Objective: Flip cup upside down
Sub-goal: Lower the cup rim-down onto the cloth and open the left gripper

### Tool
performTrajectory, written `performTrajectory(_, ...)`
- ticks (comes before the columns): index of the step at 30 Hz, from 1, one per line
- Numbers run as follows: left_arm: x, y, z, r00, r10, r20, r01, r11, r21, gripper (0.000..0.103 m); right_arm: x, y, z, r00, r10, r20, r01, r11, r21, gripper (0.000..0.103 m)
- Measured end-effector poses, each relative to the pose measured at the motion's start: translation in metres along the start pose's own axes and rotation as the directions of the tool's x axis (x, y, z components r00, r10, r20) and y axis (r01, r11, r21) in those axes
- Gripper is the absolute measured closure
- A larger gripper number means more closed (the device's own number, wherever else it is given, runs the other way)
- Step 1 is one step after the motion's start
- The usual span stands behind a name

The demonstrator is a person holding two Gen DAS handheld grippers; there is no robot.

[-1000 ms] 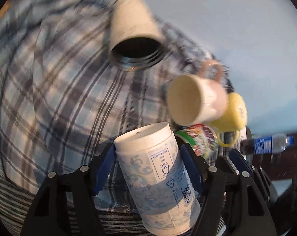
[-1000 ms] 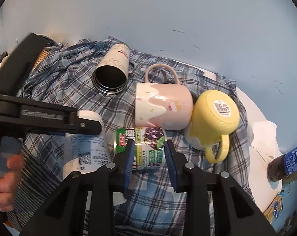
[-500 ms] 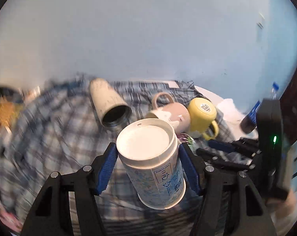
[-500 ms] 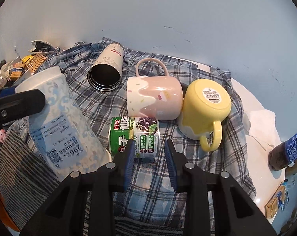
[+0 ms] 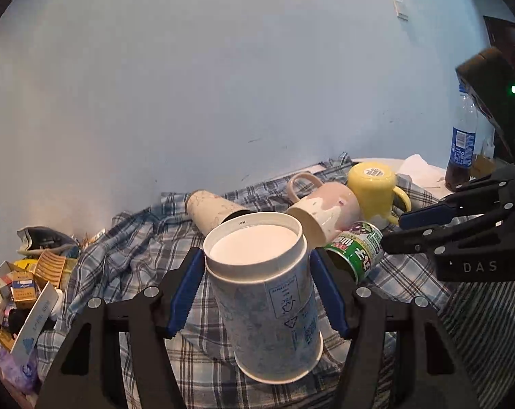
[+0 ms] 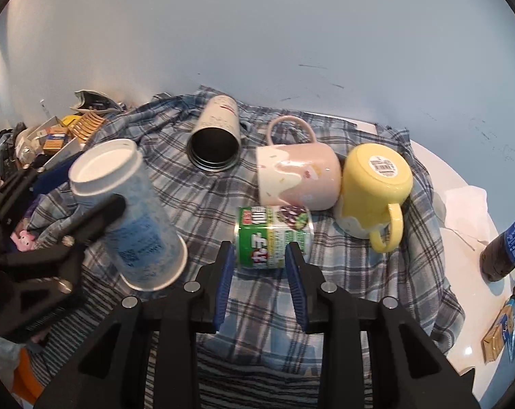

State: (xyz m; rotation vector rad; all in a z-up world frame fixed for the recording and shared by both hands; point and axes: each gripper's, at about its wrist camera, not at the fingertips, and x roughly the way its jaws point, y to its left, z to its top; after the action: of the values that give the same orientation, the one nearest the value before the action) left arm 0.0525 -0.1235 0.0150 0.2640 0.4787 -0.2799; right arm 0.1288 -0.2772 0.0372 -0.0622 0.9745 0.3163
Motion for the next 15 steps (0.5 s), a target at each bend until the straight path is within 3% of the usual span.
performTrajectory(6,0.010,0.005,0.005,0.997,-0.044,0.066,0.048,0.997,-0.059,0.037,0.001,-0.001,0.002,0.999,-0.047,0.021,0.047,0.999,0.003,0.073)
performTrajectory(11,0.029,-0.001,0.005,0.999,-0.040,-0.001,0.040,0.999,-0.036,0.036,0.002,-0.018,-0.003,0.998,-0.067,0.010,0.067,0.997,0.037,0.073)
performTrajectory(12,0.031,-0.005,0.003,1.000,-0.018,-0.016,0.018,1.000,-0.012,0.031,0.002,-0.021,-0.005,0.998,-0.064,0.005,0.064,0.997,0.040,0.073)
performTrajectory(13,0.029,-0.006,0.001,1.000,-0.007,-0.013,0.007,1.000,0.003,0.018,0.001,-0.023,-0.007,0.998,-0.064,0.003,0.064,0.997,0.043,0.073)
performTrajectory(15,0.016,-0.007,-0.003,0.999,0.006,0.044,-0.006,1.000,0.011,0.013,-0.003,-0.027,-0.010,0.997,-0.073,0.004,0.073,0.996,0.047,0.073)
